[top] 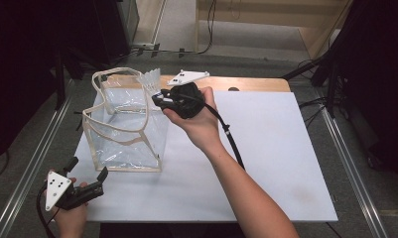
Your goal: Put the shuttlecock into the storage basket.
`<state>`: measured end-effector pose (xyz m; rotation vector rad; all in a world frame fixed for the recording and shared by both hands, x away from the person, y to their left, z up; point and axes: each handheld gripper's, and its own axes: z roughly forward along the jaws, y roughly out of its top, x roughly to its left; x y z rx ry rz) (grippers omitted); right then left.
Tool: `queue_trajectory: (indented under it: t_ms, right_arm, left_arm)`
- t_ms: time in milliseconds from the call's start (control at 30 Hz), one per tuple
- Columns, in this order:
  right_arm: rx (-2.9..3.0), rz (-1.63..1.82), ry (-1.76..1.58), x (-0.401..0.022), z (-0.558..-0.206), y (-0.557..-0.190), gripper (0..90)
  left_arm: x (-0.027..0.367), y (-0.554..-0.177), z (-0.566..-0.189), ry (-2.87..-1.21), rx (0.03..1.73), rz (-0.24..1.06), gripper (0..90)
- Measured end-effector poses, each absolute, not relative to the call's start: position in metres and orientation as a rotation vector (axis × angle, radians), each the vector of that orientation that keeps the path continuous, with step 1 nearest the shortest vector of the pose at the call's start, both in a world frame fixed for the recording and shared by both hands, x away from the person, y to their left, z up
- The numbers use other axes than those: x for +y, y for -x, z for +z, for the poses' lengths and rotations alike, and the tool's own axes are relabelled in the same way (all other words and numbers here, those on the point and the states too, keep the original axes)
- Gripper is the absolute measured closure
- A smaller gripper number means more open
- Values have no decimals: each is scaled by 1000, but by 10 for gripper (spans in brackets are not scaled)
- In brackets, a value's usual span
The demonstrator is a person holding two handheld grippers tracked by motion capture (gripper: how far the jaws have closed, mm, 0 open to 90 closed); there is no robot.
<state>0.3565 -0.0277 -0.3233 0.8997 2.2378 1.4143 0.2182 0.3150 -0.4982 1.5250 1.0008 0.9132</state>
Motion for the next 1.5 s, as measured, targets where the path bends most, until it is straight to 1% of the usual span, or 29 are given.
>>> queue_trajectory:
  t_ms: [1500]
  right_arm:
    - [2322,1516,-755,3,-312,-328,616]
  left_arm:
    - [315,-218,-498,-1519,1002,909,16]
